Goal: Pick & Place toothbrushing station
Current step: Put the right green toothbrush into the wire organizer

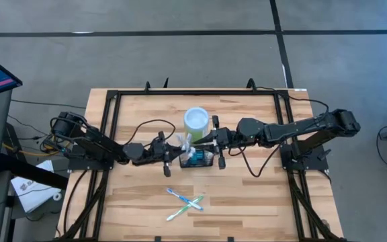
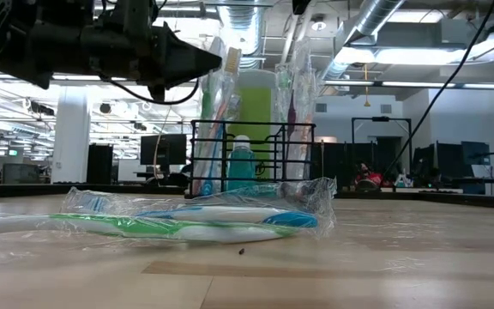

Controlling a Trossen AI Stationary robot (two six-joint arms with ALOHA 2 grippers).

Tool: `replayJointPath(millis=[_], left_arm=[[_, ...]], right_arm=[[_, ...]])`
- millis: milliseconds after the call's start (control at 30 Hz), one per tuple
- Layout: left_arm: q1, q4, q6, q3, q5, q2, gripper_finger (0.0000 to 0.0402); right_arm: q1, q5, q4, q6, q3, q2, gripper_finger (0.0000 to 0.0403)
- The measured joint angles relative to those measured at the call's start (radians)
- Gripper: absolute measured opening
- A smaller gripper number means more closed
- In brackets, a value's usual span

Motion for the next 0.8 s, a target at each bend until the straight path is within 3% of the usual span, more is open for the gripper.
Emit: replayJointPath(millis=[367, 800], left_arm=[[0.004, 0.052, 0.041, 0.003, -0.014, -0.059, 0.0014], [0.003, 0.058, -0.08, 0.003, -0.049, 0.025, 0.0014]], right_arm=[[-0.001, 0.0, -0.001, 0.0, 0.0, 0.0, 0.0048], [0.0, 0.0, -0.001, 0.0, 0.0, 0.0, 0.0048]])
